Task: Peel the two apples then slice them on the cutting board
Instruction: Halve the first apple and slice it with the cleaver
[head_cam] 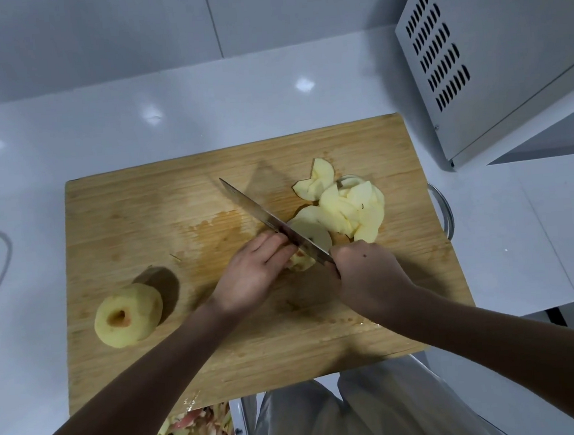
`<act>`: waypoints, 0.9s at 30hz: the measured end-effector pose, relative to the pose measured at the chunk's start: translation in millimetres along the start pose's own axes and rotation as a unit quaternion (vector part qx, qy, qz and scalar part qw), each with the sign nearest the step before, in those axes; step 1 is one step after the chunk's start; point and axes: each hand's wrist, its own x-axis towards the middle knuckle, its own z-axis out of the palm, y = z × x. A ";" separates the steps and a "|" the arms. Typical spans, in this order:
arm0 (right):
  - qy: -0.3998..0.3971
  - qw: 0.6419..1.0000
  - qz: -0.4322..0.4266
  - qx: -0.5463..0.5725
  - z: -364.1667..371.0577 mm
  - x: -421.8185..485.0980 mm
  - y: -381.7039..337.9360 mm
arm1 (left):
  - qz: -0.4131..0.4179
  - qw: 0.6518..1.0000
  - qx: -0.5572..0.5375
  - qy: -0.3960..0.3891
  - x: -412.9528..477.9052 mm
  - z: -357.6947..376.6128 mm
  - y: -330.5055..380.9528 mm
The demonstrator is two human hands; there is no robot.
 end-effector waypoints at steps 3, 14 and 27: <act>0.013 0.999 0.014 0.032 15.6 13.2 -0.4 | 0.001 1.000 0.012 -0.005 -0.9 -0.5 0.0; 0.023 0.999 -0.014 0.026 -2.8 -19.4 9.8 | -0.009 1.000 0.001 0.025 -2.6 3.7 1.4; 0.013 0.997 0.025 0.073 14.4 18.3 -1.0 | -0.010 0.999 0.007 0.038 -4.1 6.0 1.8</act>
